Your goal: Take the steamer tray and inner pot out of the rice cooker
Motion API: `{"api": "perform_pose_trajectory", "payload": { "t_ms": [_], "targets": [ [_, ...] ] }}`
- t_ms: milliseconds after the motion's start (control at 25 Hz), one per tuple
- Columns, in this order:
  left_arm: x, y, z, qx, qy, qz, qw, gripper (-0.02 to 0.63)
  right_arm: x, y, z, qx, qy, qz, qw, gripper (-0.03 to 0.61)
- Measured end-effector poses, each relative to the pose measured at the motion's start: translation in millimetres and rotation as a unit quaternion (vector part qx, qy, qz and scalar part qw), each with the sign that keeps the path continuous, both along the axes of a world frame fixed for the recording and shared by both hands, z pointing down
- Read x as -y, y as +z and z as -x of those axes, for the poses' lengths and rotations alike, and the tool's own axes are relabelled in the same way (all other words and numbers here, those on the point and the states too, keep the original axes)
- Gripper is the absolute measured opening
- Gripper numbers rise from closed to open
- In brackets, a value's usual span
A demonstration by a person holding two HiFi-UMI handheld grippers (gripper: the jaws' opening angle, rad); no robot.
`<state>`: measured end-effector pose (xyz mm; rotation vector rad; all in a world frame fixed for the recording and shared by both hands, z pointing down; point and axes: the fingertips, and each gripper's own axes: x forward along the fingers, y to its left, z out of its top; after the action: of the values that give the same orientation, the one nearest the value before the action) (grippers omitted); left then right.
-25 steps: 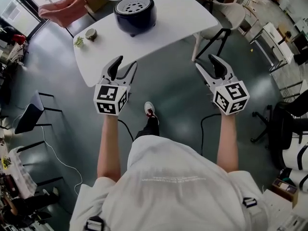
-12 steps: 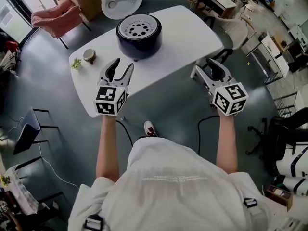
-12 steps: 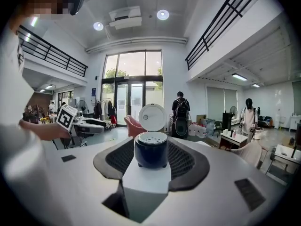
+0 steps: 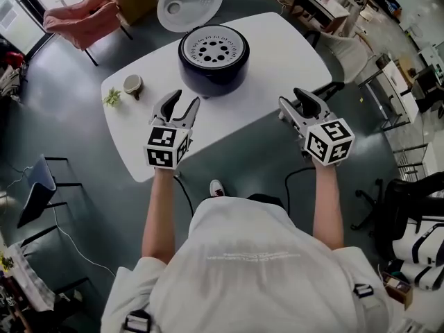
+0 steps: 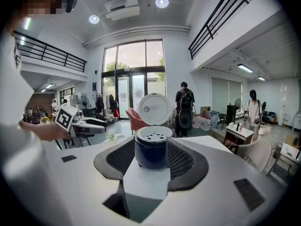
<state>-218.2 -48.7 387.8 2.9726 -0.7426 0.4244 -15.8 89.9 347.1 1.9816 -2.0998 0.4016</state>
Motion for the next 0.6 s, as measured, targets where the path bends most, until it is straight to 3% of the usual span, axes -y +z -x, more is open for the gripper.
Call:
{"api": "perform_pose_trajectory", "payload": {
  "t_ms": [160, 400, 600],
  "targets": [
    [7.9, 18.2, -5.3, 0.008, -0.001, 0.026, 0.9996, 0.21, 16.3, 10.0, -2.2, -0.005, -0.012, 0.02, 1.0, 0.224],
    [29.9, 30.4, -29.6, 0.02, -0.005, 0.029, 0.9994, 0.207, 47.1, 17.2, -29.1, 0.005, -0.017, 0.016, 1.0, 0.219],
    [57.0, 35.9, -46.3, 0.04, -0.025, 0.03, 0.9984, 0.207, 93.5, 36.1, -44.8, 0.024, -0.056, 0.028, 0.998, 0.219]
  ]
}}
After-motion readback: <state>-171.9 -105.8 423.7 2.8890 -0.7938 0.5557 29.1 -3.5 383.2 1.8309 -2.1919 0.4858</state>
